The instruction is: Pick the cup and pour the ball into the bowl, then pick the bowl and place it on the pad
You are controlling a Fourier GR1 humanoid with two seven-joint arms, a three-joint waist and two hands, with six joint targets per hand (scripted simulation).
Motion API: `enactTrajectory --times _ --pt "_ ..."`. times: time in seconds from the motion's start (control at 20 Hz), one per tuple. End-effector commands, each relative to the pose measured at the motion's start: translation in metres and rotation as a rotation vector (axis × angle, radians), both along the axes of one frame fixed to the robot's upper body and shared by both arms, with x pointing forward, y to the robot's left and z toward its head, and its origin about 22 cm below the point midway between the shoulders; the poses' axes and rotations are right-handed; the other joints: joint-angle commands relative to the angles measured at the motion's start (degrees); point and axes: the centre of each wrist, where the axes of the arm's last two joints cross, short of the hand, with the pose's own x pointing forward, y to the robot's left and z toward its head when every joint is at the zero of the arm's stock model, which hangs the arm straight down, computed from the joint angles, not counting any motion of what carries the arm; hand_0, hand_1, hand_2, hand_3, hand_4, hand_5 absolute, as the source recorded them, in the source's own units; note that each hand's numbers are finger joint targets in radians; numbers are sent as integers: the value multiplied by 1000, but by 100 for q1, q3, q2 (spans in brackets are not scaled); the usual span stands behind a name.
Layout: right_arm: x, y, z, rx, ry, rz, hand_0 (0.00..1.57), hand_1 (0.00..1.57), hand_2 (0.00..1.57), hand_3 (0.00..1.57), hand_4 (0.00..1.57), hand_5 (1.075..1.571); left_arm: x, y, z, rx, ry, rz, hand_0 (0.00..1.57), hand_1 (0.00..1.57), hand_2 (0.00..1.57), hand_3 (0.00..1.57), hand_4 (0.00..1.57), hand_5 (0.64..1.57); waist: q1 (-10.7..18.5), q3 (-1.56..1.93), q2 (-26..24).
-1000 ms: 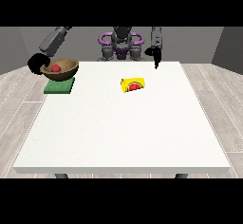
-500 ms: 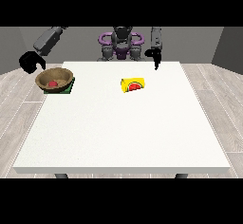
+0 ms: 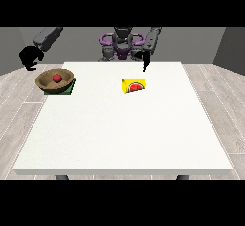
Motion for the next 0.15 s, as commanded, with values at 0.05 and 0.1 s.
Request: enactTrajectory --times 0.05,0.1 --pt "-10 -28 32 13 10 35 0 0 576 718 698 1099 -11 3 -21 -15 22 4 0 0 0 0 1216 1340 -68 4 -150" --pt "-22 -31 11 15 -1 18 0 0 582 754 713 1075 -23 -4 -18 1 49 -11 0 0 0 0 1216 1340 51 7 -252"
